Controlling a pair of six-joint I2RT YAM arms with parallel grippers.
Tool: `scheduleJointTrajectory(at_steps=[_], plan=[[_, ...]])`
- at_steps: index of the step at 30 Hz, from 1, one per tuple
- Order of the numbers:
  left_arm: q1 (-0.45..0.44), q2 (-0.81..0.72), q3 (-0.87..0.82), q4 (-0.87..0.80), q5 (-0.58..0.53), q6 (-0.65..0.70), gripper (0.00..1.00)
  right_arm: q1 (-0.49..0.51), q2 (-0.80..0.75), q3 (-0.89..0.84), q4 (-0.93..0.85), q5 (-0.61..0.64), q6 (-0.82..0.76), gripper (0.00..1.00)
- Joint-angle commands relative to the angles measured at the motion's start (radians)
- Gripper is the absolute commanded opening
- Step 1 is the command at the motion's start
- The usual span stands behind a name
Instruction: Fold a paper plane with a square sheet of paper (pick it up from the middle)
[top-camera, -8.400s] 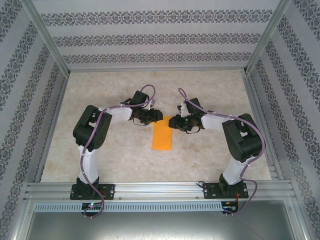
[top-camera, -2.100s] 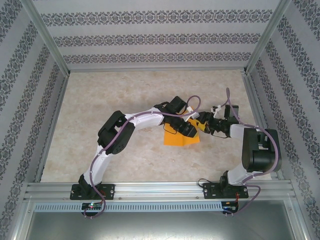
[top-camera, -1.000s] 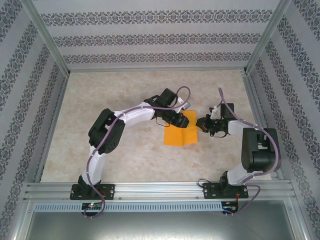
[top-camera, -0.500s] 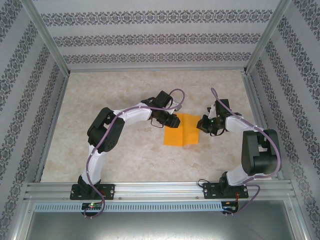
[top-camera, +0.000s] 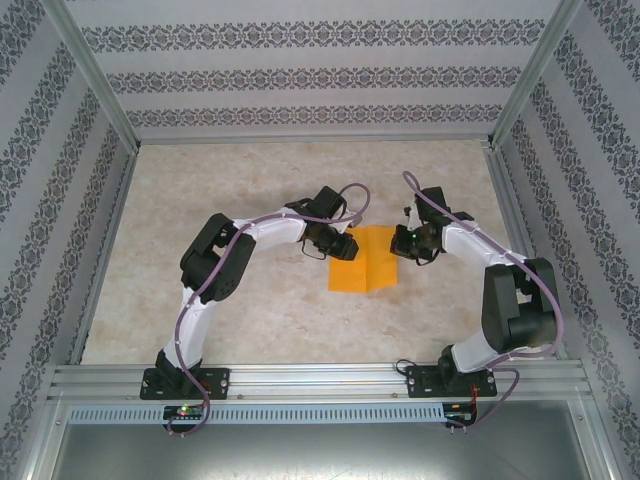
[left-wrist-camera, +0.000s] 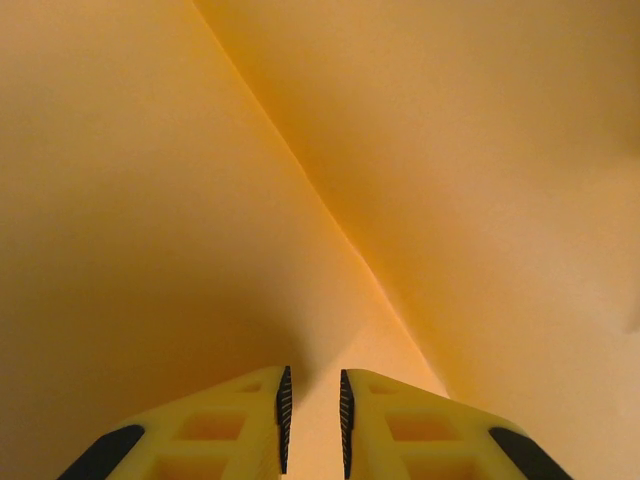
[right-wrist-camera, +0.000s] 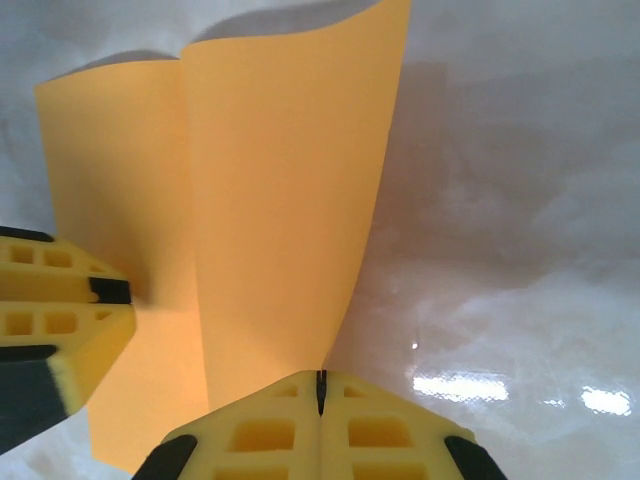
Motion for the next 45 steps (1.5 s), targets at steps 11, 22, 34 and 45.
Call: scheduleJointTrajectory(at_steps=[11, 22, 34, 45], plan=[[0.016, 0.017, -0.042, 0.025, 0.045, -0.005, 0.22, 0.135, 0.021, 0.121, -0.090, 0.134, -0.025, 0.08], [0.039, -0.028, -0.062, 0.047, 0.082, -0.038, 0.22, 0.164, 0.057, 0.164, -0.240, 0.400, -0.088, 0.06], [0.051, -0.022, -0.072, 0.138, 0.155, -0.124, 0.22, 0.275, 0.139, 0.251, -0.276, 0.492, -0.097, 0.06], [0.072, -0.013, -0.135, 0.212, 0.177, -0.154, 0.20, 0.353, 0.198, 0.316, -0.237, 0.389, -0.056, 0.07]])
